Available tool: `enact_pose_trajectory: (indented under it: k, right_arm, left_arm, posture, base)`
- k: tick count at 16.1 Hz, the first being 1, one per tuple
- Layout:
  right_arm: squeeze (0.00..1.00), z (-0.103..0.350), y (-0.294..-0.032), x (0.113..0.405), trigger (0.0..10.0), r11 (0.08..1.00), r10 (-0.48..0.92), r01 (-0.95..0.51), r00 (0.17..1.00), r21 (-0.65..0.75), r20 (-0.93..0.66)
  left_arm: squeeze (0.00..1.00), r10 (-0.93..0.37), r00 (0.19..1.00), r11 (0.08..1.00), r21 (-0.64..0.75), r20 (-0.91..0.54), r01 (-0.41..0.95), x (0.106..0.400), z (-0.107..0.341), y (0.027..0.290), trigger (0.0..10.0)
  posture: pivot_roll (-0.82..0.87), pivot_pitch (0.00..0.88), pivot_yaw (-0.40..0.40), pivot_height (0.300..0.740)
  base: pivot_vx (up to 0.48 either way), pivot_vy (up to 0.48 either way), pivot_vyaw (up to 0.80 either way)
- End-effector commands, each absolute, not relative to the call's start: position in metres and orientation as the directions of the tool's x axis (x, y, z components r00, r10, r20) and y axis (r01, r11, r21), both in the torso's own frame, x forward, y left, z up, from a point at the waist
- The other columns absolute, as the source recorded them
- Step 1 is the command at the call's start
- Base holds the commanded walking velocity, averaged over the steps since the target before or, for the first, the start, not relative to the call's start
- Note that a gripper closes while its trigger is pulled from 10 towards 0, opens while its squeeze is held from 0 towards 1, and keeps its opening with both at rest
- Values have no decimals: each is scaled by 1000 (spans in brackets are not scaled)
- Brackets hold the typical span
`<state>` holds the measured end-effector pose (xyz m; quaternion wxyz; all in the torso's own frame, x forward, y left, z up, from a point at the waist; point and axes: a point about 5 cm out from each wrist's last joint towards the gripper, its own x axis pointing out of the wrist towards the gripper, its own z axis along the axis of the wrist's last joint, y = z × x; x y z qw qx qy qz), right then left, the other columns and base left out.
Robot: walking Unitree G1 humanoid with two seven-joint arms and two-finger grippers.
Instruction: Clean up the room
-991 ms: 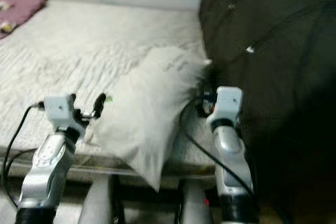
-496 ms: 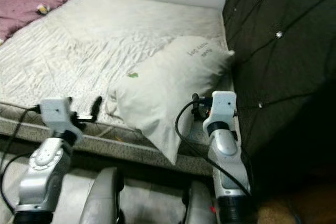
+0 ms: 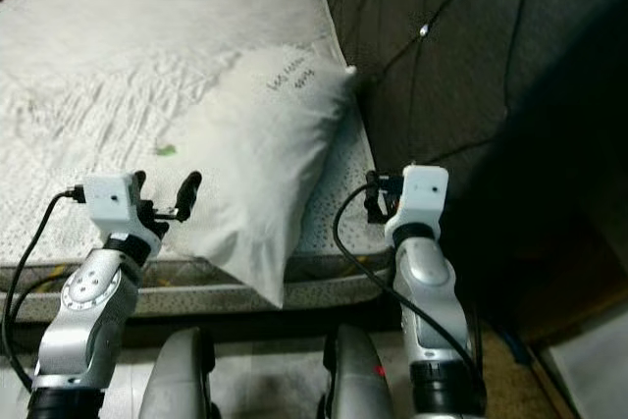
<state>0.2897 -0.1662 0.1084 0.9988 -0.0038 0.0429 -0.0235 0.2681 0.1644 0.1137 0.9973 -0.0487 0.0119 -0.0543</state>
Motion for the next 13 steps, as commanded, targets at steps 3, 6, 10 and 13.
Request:
enact_pose_trajectory:
  k: [3, 6, 10, 13]
  right_arm:
    - [0, 112, -166, 293, 10000, 999, -45, 45, 996, -6, -78]
    - [0, 109, -165, 292, 10000, 999, -34, 35, 995, 14, -91]
    - [0, 109, -163, 293, 10000, 1000, -17, 17, 995, 1, -99]
    - [0, 107, -163, 293, 10000, 1000, -8, 8, 994, 0, -107]
  left_arm:
    - [0, -95, 995, 991, -98, -18, 92, 269, 114, 166, 10000]
    - [0, -89, 996, 991, -99, -23, 86, 267, 113, 167, 10000]
    - [0, -73, 997, 993, -93, -28, 70, 266, 113, 168, 10000]
    - [0, -69, 997, 993, -94, -26, 66, 265, 113, 168, 10000]
  posture:
    - [17, 0, -31, 614]
    - [18, 0, -28, 600]
    - [17, 0, -31, 551]
    - [19, 0, -33, 551]
  base:
    - [0, 0, 0]
    - [0, 0, 0]
    - [0, 0, 0]
    - [0, 0, 0]
